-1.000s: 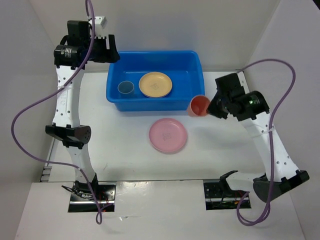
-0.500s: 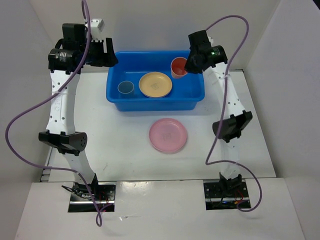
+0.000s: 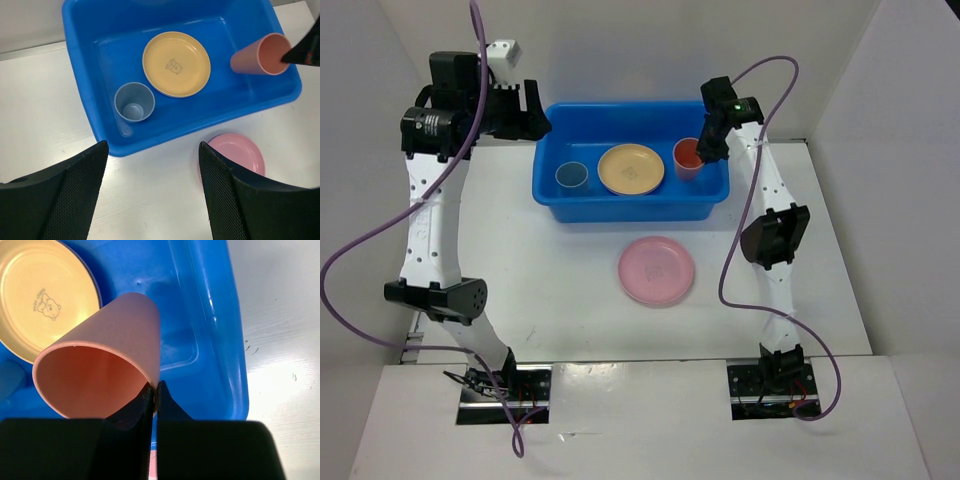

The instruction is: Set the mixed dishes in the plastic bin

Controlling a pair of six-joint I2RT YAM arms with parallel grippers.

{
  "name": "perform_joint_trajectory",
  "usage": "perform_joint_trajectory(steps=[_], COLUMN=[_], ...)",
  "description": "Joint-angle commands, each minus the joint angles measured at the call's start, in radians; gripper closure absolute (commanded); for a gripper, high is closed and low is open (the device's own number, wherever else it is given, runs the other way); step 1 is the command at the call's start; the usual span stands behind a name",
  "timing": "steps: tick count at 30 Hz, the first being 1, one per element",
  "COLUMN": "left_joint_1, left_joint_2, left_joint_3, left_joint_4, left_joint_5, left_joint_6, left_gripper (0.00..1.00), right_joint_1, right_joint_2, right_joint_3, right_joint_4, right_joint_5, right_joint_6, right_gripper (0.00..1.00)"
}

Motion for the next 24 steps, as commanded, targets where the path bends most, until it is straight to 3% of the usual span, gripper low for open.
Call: perform_joint_trajectory(steps=[1,12,15,20,24], left_joint_1=[0.009,-0.011,-0.011,-0.011,-0.011], left_joint_2=[-0.061,-0.257,-0.342,-0.474,-0.541], left_joint_3=[-0.05,-0.272,-0.352,-0.671,-0.901], left_joint_4=[0.027,0.047,0.056,0.126,0.183], left_joint_5=[0.067,0.099,0.109,0.086,0.217], left_joint_6=[0.007,0.016,0.016,0.016,0.004], left_gripper=[0.2,0.22,0.22,0.22,0.23], right_joint_1=[0.01,0.019,0.019,0.019,0.019], right_joint_2=[0.007,0.055,0.064,0.036,-0.025], right_joint_3=[-0.014,-0.083,-0.083,-0.083,-0.065], right_joint_4=[-0.008,-0.008,-0.008,-0.008,-0.008], right_joint_5=[0.012,0.032,0.032,0.042,0.043], right_joint_6=[-0.017,-0.037,-0.037,-0.046,-0.046], right_gripper=[1.0,1.0,0.95,0.64,0.44])
